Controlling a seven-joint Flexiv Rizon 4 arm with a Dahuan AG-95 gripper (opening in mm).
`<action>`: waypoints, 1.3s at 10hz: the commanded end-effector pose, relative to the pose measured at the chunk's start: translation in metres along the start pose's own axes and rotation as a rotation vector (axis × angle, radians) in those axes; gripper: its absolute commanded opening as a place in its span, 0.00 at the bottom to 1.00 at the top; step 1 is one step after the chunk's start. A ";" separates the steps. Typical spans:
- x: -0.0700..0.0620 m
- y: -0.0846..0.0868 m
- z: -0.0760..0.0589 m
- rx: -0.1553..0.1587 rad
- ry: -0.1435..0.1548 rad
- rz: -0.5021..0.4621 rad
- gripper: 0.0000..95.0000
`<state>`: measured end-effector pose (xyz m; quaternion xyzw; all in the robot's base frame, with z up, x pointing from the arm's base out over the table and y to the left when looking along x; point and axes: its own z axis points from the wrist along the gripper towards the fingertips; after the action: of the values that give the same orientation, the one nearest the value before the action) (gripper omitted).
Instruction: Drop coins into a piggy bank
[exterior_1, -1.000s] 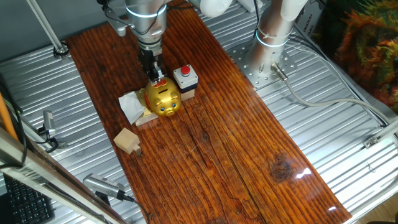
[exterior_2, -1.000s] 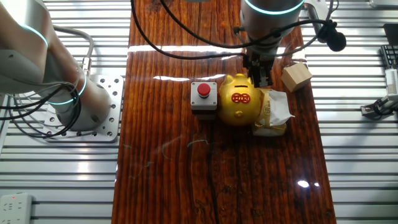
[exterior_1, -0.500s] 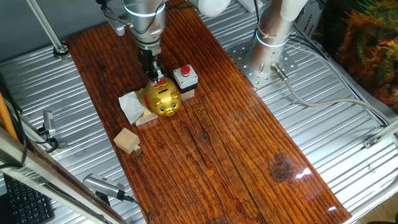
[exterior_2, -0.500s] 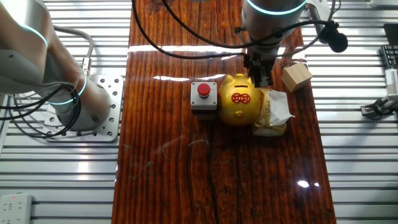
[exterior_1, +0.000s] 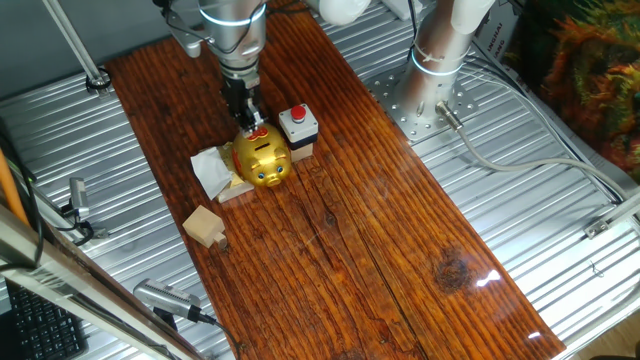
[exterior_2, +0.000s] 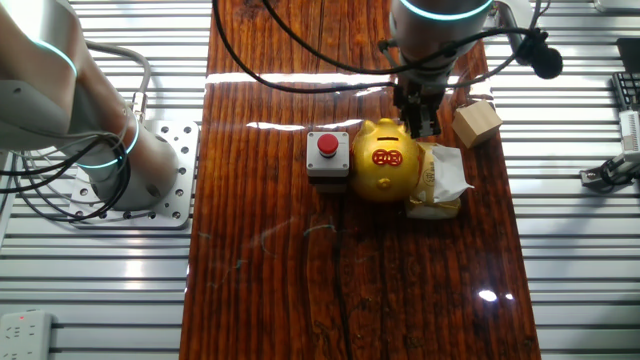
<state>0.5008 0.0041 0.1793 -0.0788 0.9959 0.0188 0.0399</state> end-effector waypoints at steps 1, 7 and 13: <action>-0.004 0.004 0.001 -0.004 0.001 -0.019 0.00; -0.141 0.100 -0.012 -0.030 -0.002 -0.047 0.00; -0.191 0.170 0.061 -0.044 -0.023 -0.173 0.00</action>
<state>0.6474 0.1786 0.1582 -0.1456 0.9874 0.0373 0.0490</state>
